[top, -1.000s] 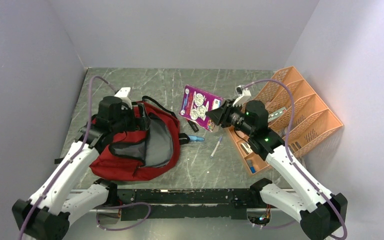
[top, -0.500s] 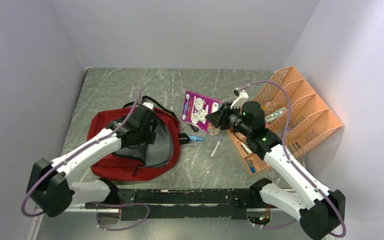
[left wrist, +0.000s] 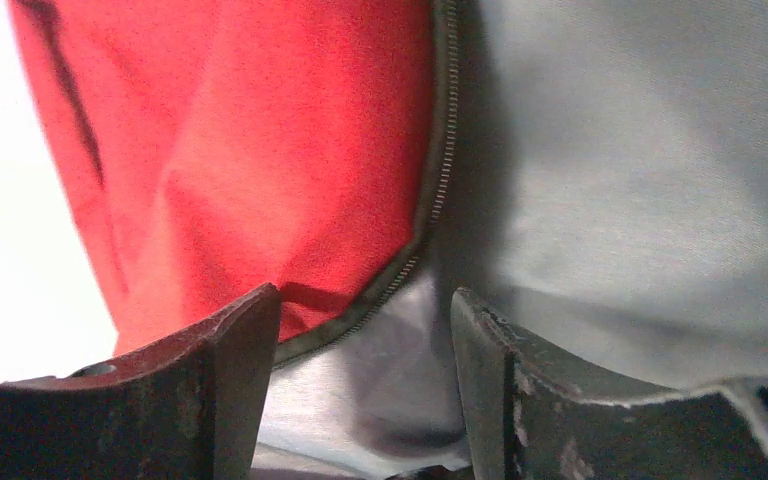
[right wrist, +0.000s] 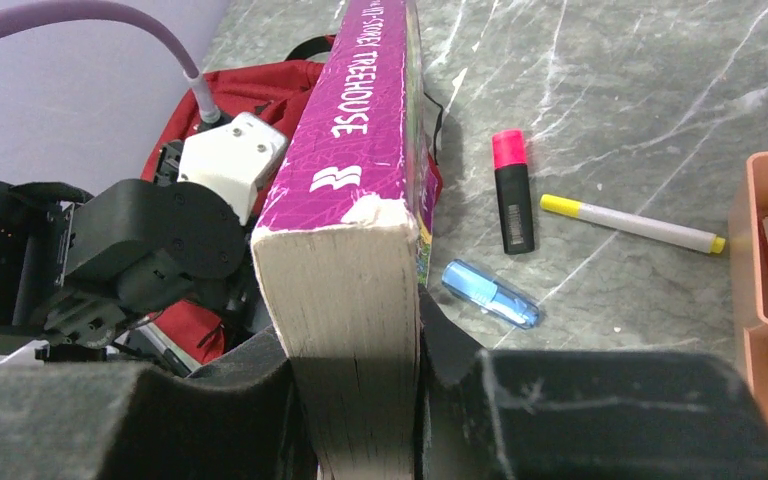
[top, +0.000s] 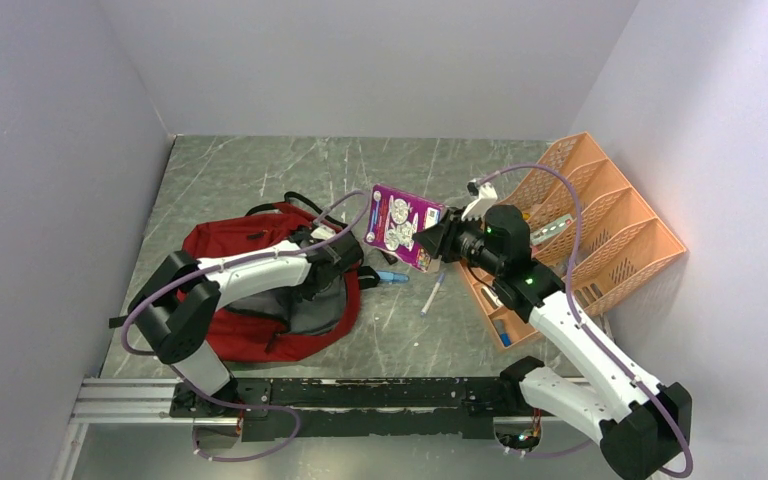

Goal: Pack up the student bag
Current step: Place the book in the student bag.

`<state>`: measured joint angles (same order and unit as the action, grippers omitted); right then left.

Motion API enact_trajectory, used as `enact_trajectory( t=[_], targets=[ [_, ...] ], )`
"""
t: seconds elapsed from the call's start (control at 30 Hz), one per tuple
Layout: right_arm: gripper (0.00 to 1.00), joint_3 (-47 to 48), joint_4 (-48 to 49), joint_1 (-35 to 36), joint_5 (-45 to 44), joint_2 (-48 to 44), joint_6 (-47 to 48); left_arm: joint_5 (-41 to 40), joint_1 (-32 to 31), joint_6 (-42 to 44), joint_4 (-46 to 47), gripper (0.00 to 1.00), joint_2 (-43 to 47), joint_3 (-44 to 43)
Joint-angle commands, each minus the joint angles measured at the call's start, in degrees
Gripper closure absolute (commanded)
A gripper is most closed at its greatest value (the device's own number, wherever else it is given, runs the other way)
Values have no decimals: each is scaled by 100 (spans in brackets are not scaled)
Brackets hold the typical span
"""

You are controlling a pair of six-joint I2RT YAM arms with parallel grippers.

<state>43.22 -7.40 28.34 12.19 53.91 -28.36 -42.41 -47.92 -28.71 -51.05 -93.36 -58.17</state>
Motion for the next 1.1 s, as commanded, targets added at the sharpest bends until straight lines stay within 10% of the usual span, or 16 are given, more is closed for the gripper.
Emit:
enact_trajectory(
  t=[0.0,0.47,0.63,0.77,1.07],
  targets=[
    [100,25,391,7,-84,-257,84,-933,-37,-268,-563,35,-15,-264],
    [100,20,340,7,-106,-363,84,-872,-33,-61,-400,81,-34,-260],
    [100,-2,309,6,-180,-403,86,-238,-30,49,-41,78,262,-282],
    [100,-32,352,7,-126,-379,59,134,-49,64,220,54,357,-267],
    [100,-42,344,4,-142,-368,89,-614,-72,-468,-270,40,-873,-490]
  ],
)
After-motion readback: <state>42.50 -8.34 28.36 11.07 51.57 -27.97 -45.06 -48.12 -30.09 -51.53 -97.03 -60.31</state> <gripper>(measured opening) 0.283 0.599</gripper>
